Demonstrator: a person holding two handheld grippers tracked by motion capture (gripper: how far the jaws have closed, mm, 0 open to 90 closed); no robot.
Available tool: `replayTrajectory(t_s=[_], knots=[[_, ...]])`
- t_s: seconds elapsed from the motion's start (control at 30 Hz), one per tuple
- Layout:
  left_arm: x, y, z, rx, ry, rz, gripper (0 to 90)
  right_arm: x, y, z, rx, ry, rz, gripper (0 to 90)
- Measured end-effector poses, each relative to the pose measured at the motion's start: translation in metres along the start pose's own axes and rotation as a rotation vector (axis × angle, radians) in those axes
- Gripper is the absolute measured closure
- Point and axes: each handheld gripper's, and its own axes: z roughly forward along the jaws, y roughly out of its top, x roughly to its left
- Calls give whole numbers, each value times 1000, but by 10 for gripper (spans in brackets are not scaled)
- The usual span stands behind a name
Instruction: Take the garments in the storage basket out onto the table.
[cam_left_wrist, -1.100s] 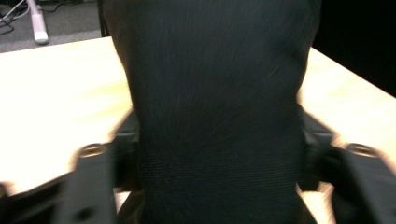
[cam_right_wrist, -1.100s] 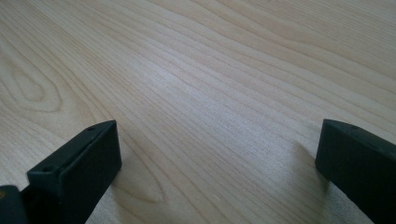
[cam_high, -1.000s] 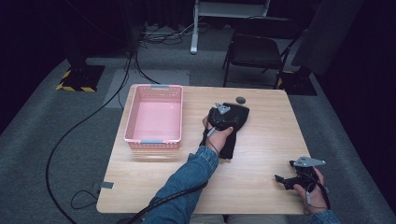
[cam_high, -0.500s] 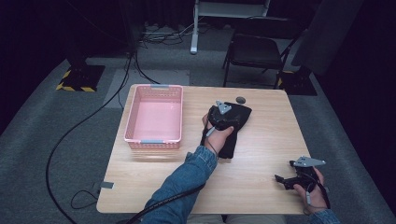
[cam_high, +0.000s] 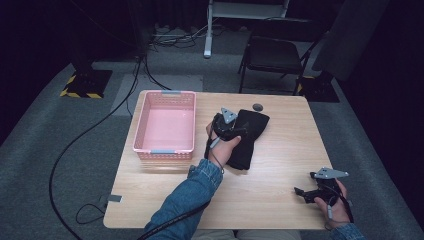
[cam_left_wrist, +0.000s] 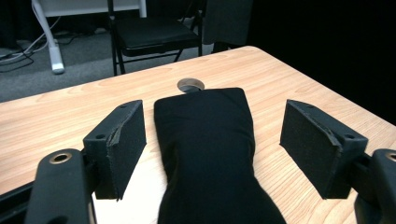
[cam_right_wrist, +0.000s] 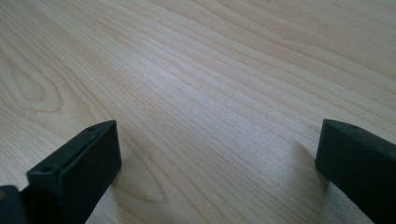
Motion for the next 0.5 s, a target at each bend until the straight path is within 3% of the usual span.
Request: replayTrajectory(t_s=[0.33, 0.5], knots=[[5, 0, -17, 5, -12, 3, 154, 0, 0, 0, 0, 0, 0, 1], [6, 1, -22, 10, -19, -11, 38, 0, 0, 0, 0, 0, -1, 1]])
